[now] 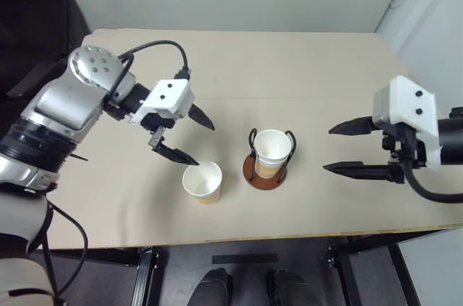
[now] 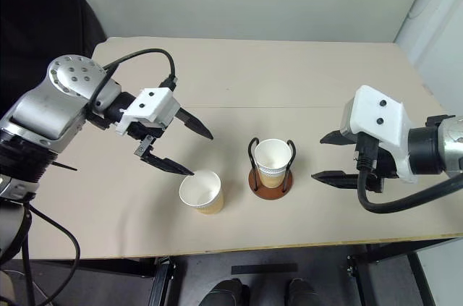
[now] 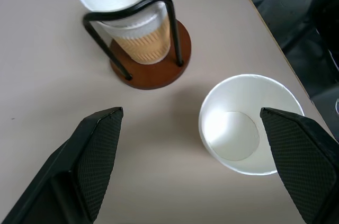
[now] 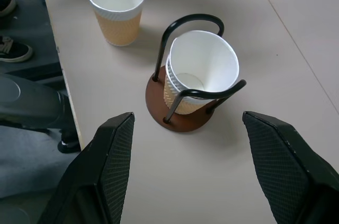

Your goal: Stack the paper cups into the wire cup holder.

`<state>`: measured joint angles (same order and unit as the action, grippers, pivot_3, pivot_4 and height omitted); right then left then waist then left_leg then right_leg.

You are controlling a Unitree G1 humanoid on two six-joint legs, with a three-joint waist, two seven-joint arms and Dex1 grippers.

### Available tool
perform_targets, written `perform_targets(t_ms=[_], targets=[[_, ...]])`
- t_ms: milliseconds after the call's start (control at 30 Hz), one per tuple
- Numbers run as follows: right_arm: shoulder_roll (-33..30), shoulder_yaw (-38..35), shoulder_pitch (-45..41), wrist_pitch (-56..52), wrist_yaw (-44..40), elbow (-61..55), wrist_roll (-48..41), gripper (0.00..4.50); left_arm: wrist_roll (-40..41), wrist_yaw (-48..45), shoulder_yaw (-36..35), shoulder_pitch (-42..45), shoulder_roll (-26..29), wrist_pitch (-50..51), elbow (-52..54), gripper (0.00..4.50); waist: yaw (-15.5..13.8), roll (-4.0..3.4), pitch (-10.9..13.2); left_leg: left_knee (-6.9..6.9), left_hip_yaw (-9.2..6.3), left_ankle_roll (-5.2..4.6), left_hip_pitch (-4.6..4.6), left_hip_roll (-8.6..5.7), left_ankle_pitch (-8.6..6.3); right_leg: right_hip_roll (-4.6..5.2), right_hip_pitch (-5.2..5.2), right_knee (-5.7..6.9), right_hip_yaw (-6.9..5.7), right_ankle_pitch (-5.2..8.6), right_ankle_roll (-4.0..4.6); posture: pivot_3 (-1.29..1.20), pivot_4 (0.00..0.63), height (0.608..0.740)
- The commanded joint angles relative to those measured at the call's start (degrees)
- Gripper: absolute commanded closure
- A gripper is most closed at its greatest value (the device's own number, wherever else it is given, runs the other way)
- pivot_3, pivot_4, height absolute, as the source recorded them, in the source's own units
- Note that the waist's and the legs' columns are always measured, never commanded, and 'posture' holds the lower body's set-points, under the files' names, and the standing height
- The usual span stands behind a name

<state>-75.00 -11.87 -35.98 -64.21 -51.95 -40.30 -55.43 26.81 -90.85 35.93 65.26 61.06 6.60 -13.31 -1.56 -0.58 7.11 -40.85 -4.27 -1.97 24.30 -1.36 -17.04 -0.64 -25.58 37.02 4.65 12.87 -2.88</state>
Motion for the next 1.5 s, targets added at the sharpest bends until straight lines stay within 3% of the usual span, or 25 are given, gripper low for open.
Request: perform_targets(t_ms=[33,300,833,1400,1500], targets=[[-0.9,-3.4,-0.2,-0.4,1.1,-0.9,-1.9,1.2,-2.7,-1.6,0.3,1.0,-1.0,-1.8,-0.9,0.05,0.0,0.0,0.0,0.0,0.0,0.0,0.0,0.0,0.0,0.01,0.0,0.0,0.0,0.0,0.0,0.0,0.15,0.74],[-1.4,-4.6,1.0,-0.6,2.8,-1.2,-3.2,1.2,-5.7,-1.6,2.3,3.5,-3.4,-4.6,-5.4,0.05,-0.1,0.0,0.0,0.0,0.0,0.0,0.01,0.0,0.0,0.01,0.0,0.0,0.0,0.0,0.0,0.0,0.15,0.74],[-1.3,-5.8,3.8,0.5,4.0,-1.2,-3.1,1.2,-2.1,-1.6,4.9,1.7,-3.6,-1.0,-0.2,0.05,-0.1,0.0,0.0,0.02,0.0,0.0,0.01,-0.01,0.0,0.01,0.01,0.0,0.0,0.0,0.0,0.0,0.15,0.74],[-0.8,-6.1,4.3,1.1,5.3,-0.7,-3.5,1.2,-3.6,-1.6,4.7,-1.7,-3.8,-2.6,-0.8,0.05,-0.1,0.0,0.0,0.01,0.0,0.0,-0.01,0.0,0.0,0.0,0.02,0.01,0.0,0.0,0.0,0.0,0.15,0.74],[-0.7,-6.0,4.1,1.2,5.4,-0.6,-3.5,1.2,-3.6,-1.6,4.8,-2.6,-3.8,-2.6,-0.5,0.65,-0.1,0.0,0.0,0.01,0.0,0.0,-0.01,-0.01,0.0,0.01,0.02,0.0,0.0,0.0,0.0,0.0,0.15,0.74]])
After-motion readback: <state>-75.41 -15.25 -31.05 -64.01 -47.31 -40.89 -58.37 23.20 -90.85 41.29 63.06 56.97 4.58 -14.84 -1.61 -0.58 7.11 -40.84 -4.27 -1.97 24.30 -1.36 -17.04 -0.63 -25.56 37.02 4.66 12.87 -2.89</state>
